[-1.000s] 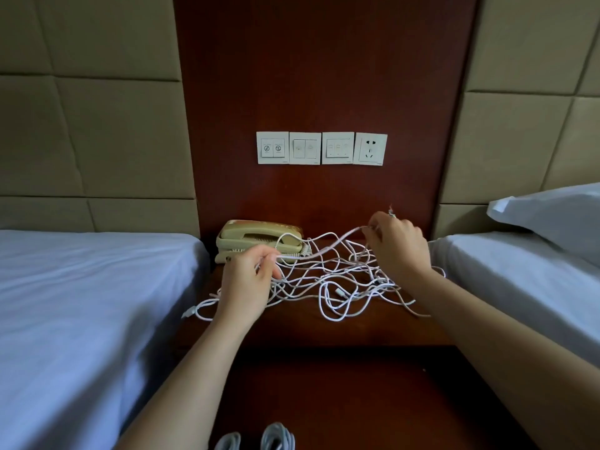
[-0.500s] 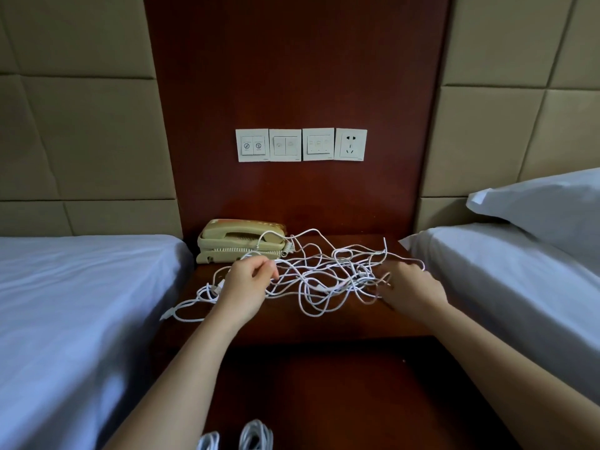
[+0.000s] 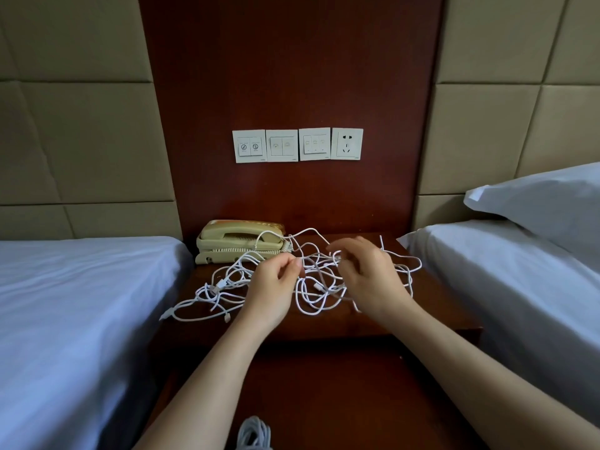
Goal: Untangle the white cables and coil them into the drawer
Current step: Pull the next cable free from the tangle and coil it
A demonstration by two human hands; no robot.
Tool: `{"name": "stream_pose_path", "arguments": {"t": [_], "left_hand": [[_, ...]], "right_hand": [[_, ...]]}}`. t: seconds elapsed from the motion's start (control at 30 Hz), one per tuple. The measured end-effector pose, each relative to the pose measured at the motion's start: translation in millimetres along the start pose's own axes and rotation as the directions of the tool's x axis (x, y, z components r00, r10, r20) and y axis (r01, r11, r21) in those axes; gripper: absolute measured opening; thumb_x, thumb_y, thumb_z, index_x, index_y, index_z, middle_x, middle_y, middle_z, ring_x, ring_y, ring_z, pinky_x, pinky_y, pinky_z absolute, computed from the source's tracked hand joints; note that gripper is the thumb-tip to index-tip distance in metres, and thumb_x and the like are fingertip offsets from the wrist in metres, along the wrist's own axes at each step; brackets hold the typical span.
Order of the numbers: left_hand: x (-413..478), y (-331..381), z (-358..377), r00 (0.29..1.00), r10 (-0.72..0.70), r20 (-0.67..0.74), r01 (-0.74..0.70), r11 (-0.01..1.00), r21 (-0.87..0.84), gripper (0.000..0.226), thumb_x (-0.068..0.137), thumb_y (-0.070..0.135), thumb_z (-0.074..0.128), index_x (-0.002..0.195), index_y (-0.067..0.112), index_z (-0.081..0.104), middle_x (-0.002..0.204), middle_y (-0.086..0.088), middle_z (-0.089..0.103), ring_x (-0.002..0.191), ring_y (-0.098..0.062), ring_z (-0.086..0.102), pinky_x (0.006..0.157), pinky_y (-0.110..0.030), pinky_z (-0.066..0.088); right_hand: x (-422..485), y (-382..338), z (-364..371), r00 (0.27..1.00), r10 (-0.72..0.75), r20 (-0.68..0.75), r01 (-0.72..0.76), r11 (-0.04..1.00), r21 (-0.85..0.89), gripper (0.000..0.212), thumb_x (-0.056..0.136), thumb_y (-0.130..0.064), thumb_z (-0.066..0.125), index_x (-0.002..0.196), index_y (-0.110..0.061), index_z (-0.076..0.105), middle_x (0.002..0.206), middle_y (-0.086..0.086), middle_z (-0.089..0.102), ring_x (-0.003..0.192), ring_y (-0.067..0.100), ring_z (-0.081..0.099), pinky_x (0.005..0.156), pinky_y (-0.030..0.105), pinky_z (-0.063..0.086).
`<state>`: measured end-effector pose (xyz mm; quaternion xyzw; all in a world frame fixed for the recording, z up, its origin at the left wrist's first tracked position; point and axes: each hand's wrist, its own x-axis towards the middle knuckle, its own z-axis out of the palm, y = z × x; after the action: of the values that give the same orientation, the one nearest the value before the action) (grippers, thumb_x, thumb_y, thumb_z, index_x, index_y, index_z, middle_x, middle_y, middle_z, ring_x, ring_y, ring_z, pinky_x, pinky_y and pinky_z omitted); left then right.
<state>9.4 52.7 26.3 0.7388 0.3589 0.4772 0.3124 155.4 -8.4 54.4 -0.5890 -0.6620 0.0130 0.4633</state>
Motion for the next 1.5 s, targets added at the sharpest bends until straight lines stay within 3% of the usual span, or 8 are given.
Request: {"name": "stream_pose_path", "arguments": {"t": [0.1, 0.17, 0.3, 0.6, 0.93, 1.07, 1.23, 1.5], "left_hand": [[-2, 7, 4, 0.998, 0.057, 0.018, -0.057, 0.998, -0.014, 0.030, 0.098, 0.019, 0.045, 0.070, 0.012, 0.053, 0.041, 0.011, 0.034, 0.040, -0.004, 0.028, 0.046, -0.020, 0.022], [-3, 11, 5, 0.997, 0.077, 0.020, -0.076, 0.996, -0.038, 0.030, 0.098, 0.018, 0.044, 0.070, 0.012, 0.053, 0.041, 0.013, 0.037, 0.040, -0.003, 0.029, 0.045, -0.018, 0.022], [-4, 10, 4, 0.997, 0.078, 0.026, -0.076, 0.995, -0.061, 0.030, 0.098, 0.018, 0.045, 0.069, 0.014, 0.053, 0.042, 0.012, 0.037, 0.042, -0.003, 0.028, 0.045, -0.021, 0.023], [-6, 11, 4, 0.946, -0.170, 0.277, 0.195, 0.979, -0.063, 0.049, 0.099, 0.036, 0.035, 0.056, 0.014, 0.040, 0.041, 0.010, 0.027, 0.034, -0.004, 0.024, 0.042, -0.021, 0.020], [-8, 34, 9, 0.927, -0.172, 0.332, 0.329, 0.798, -0.505, 0.046, 0.102, 0.030, 0.029, 0.059, 0.014, 0.030, 0.044, 0.009, 0.021, 0.035, -0.004, 0.017, 0.036, -0.014, 0.015], [-4, 37, 6, 0.936, -0.205, 0.287, 0.348, 0.672, -0.654, 0.047, 0.102, 0.032, 0.027, 0.059, 0.015, 0.029, 0.045, 0.008, 0.020, 0.036, -0.004, 0.015, 0.036, -0.016, 0.013], [0, 34, 7, 0.933, -0.274, 0.233, 0.354, 0.580, -0.734, 0.047, 0.103, 0.034, 0.025, 0.060, 0.015, 0.030, 0.043, 0.009, 0.020, 0.034, -0.004, 0.016, 0.033, -0.016, 0.016], [5, 17, 7, 0.943, -0.303, 0.136, 0.316, 0.692, -0.649, 0.042, 0.103, 0.027, 0.028, 0.065, 0.012, 0.037, 0.042, 0.010, 0.027, 0.034, -0.003, 0.025, 0.041, -0.017, 0.029]], "right_hand": [[-1, -1, 5, 0.996, -0.018, 0.085, 0.018, 1.000, 0.002, 0.026, 0.096, -0.013, 0.045, 0.117, -0.006, 0.060, 0.102, 0.005, 0.058, 0.088, 0.016, 0.055, 0.069, 0.020, 0.039], [-1, -2, 7, 0.981, 0.023, 0.195, -0.042, 0.995, 0.091, 0.023, 0.099, -0.017, 0.043, 0.104, -0.002, 0.060, 0.089, 0.016, 0.065, 0.070, 0.022, 0.061, 0.061, 0.032, 0.044], [0, 6, 5, 0.939, 0.144, 0.313, -0.259, 0.895, 0.363, 0.029, 0.099, -0.012, 0.040, 0.078, -0.005, 0.058, 0.050, 0.003, 0.049, 0.035, 0.007, 0.038, 0.036, 0.018, 0.029], [7, 19, -7, 0.984, 0.165, 0.064, -0.177, 0.901, 0.396, 0.034, 0.097, -0.009, 0.043, 0.067, -0.009, 0.059, 0.048, -0.006, 0.044, 0.040, 0.005, 0.034, 0.042, 0.020, 0.028], [6, 31, 1, 0.997, 0.067, 0.037, -0.069, 0.996, 0.064, 0.028, 0.093, -0.011, 0.052, 0.068, -0.010, 0.063, 0.046, -0.004, 0.046, 0.040, 0.007, 0.037, 0.043, 0.018, 0.028], [2, 30, 8, 0.974, -0.002, 0.227, 0.032, 0.991, -0.131, 0.024, 0.092, -0.019, 0.055, 0.073, -0.011, 0.067, 0.057, 0.001, 0.056, 0.054, 0.014, 0.049, 0.056, 0.029, 0.036], [-3, 8, 7, 0.869, -0.061, 0.492, 0.190, 0.958, -0.216, 0.023, 0.094, -0.026, 0.053, 0.075, -0.017, 0.062, 0.054, -0.010, 0.043, 0.049, 0.003, 0.038, 0.057, 0.029, 0.034], [-7, -7, -1, 0.783, -0.187, 0.593, 0.326, 0.936, -0.135, 0.031, 0.095, -0.031, 0.050, 0.075, -0.012, 0.065, 0.063, 0.008, 0.056, 0.055, 0.016, 0.044, 0.060, 0.033, 0.038]]}}
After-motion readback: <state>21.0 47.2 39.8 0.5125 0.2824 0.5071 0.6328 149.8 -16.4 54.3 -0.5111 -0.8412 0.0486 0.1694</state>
